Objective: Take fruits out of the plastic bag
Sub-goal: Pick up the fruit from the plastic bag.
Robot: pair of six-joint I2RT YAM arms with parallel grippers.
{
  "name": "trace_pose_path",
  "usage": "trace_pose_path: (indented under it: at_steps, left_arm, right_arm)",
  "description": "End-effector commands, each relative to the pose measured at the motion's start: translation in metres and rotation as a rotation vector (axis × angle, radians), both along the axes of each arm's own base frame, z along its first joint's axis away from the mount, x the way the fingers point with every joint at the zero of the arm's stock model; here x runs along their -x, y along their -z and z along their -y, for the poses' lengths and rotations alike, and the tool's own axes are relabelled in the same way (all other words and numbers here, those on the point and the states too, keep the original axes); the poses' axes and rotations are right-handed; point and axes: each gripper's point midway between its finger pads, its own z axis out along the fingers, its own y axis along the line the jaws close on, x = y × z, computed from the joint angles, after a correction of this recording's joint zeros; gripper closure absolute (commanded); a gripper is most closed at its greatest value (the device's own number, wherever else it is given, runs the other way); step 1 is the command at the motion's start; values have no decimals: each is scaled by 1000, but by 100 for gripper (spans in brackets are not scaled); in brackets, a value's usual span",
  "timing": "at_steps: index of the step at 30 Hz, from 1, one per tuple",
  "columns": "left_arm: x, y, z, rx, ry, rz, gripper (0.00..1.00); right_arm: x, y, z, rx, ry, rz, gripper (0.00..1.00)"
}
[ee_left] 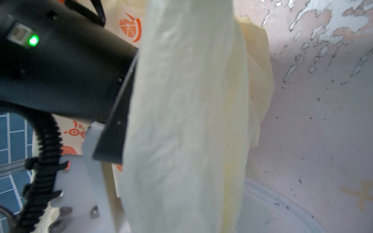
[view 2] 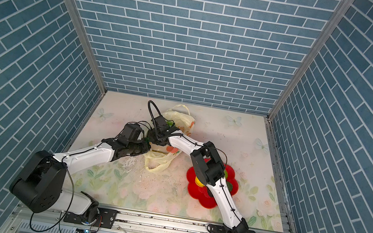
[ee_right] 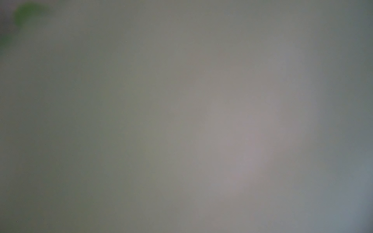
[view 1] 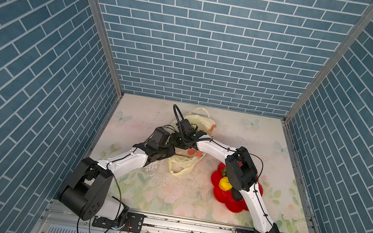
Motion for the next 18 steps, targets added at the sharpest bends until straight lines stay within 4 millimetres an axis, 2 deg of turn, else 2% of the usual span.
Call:
trace_pose_path:
  at_steps: [1,8,12,18]
  left_arm:
    - [7,5,-8,-61,6,-8,100]
    - [10,16,-19,-159,21,-33,100]
    - [8,17,-17,-160,32,-29,100]
    - [10,22,-17,-173,49,-40,98]
  right_arm:
    - [1,22,25,171,11,16,42]
    - [-1,14,51,248,22,77,60]
    - [-3,14,54,266,19,91,65]
    - [0,16,46,247,-16,72,69]
